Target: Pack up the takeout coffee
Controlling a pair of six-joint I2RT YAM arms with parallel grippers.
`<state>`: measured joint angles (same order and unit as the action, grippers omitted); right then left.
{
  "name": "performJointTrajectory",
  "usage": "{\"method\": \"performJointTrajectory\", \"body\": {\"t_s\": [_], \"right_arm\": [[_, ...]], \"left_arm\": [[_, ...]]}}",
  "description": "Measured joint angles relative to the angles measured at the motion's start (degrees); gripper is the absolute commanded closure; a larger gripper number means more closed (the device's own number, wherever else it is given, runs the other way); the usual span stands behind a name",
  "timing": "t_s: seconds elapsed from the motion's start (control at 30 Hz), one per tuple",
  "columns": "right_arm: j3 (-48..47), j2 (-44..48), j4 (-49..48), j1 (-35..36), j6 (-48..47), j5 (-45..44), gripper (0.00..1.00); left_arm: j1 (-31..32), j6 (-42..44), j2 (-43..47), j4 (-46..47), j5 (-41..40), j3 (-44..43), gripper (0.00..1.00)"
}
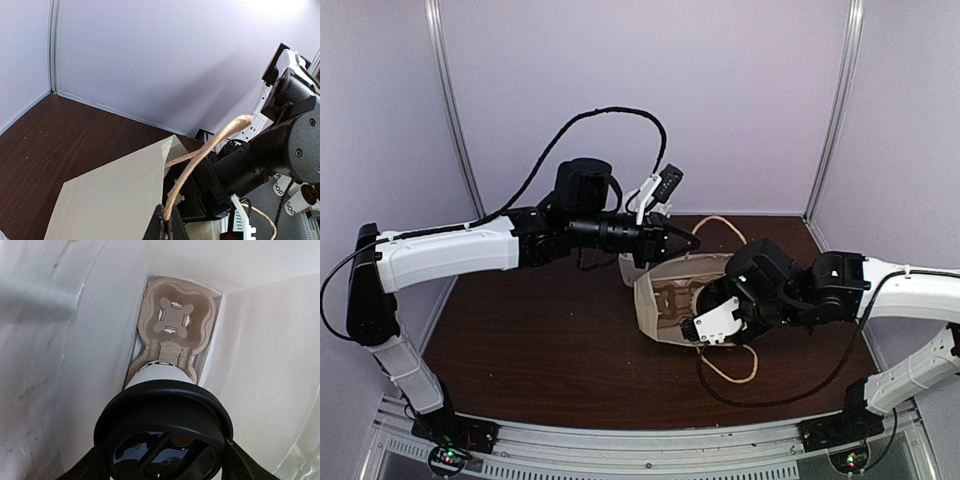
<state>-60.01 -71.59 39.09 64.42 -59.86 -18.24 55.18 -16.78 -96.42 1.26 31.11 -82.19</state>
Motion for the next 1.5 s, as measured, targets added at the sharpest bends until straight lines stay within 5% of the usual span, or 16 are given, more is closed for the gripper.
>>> {"method": "performJointTrajectory", "body": {"t_s": [1.0, 1.5], "right_arm": [[0.1, -8.7, -4.9, -7.7, -4.3, -2.9, 0.48], [-10.4, -8.8, 7.0, -4.8, -1.5, -0.2, 0.47]], "left_arm": [[-4.0, -15.6, -5.7, 9.6, 10.5, 0.6, 1.0], [-6.3, -31.6, -8.8, 17.0, 20.6, -0.5, 1.0]]}}
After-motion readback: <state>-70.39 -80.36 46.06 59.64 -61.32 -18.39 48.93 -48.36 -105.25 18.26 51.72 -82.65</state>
